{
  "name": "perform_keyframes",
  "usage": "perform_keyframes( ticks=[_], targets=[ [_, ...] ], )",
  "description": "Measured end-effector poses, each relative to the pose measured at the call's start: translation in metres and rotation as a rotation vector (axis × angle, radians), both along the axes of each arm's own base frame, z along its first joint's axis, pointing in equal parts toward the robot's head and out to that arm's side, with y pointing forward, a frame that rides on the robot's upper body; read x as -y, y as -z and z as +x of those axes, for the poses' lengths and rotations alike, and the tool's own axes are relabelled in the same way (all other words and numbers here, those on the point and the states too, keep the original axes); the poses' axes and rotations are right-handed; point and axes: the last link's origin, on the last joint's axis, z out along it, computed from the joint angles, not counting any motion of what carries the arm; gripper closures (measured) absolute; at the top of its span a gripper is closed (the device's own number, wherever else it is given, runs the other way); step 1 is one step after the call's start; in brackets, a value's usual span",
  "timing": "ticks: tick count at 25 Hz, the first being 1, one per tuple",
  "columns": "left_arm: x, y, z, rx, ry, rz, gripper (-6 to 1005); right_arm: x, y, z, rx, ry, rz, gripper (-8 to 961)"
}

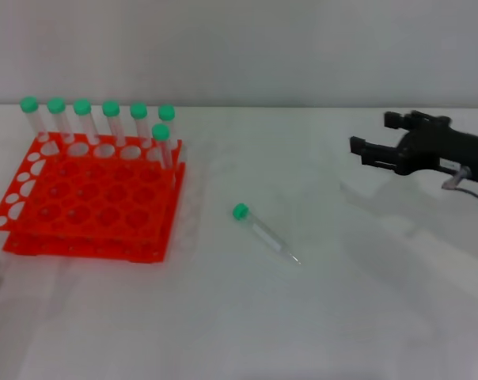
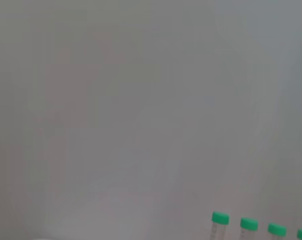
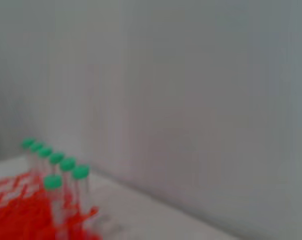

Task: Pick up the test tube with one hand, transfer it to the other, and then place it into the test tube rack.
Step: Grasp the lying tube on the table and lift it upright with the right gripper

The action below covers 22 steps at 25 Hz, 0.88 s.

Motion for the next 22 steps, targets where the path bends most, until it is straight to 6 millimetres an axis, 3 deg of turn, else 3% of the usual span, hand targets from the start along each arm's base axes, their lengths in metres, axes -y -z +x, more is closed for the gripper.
perform_keyframes(
  ticks=[7,11,15,22],
  targets=[
    [-0.006,0.001,0.005,0.030,0.016,0.025,155,0.010,-0.017,-0.081,0.263,0.053,-0.124,159],
    [-0.009,0.000,0.007,0.041,0.017,0.046,157,0.019,-0.013,-0.122,0.335,0.106,-0.168,160],
    [-0.014,0.004,0.010,0.070,0.018,0.054,158,0.027,0.014,-0.154,0.477,0.137,-0.221,159],
    [-0.017,0.016,0.013,0.046,-0.007,0.050,160,0.032,0.067,-0.188,0.633,0.174,-0.324,171]
  ],
)
